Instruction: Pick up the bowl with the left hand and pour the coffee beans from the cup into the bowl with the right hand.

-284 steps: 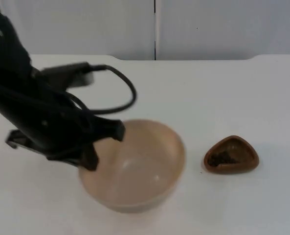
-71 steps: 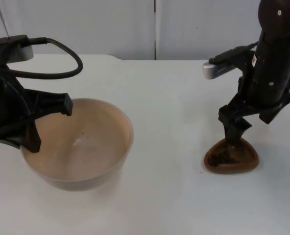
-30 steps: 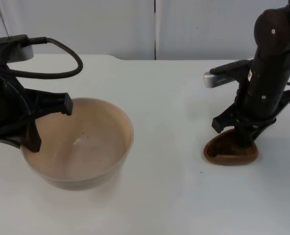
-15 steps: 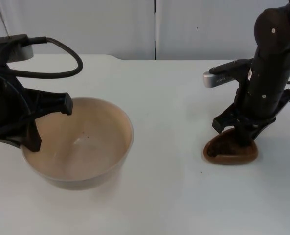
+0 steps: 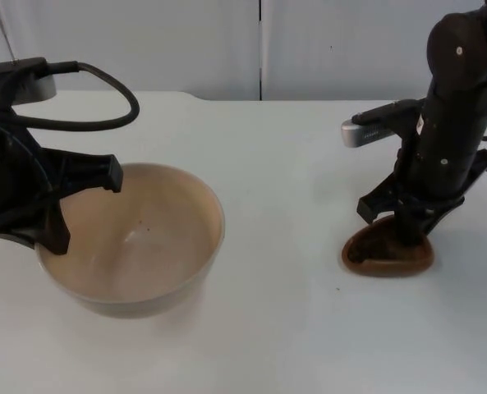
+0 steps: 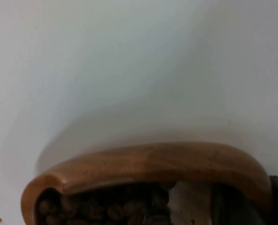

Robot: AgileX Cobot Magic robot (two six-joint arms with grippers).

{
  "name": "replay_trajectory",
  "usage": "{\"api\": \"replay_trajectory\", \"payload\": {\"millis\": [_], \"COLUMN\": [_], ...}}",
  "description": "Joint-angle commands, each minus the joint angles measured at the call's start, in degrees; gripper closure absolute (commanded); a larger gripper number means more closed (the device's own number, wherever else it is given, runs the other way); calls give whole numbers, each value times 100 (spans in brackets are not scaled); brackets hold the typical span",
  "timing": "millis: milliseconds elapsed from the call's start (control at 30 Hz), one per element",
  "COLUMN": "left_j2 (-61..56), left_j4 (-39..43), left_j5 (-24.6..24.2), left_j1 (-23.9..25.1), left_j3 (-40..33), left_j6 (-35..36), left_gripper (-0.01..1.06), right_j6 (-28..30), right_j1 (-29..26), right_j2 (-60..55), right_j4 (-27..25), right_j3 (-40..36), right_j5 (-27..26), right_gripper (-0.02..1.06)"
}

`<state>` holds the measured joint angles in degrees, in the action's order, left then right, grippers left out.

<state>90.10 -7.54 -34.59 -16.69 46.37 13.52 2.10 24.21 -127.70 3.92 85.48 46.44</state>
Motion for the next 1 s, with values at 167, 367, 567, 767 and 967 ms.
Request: {"api": "replay_trajectory", "payload": {"millis": [167, 367, 567, 767, 967], "left_j2": [-39, -39, -39, -39, -39], "left_j4": [-78, -78, -91, -91, -91], "left_j5": [108, 108, 141, 219, 227], "left_j1": [16, 16, 16, 16, 16], "left_j3": [22, 22, 22, 22, 22], "left_j6": [24, 24, 24, 24, 24], "left_gripper": [105, 105, 105, 105, 105], "right_j6": [32, 32, 32, 95, 263], "right_j1": [-26, -26, -26, -26, -26], "right_j2": [67, 67, 363, 797, 976], "right_j4": [51, 51, 51, 74, 44], "right_j3": [5, 52, 142, 213, 635], "right_j5": [269, 393, 439, 642, 1173], "right_gripper": [105, 105, 105, 105, 105]}}
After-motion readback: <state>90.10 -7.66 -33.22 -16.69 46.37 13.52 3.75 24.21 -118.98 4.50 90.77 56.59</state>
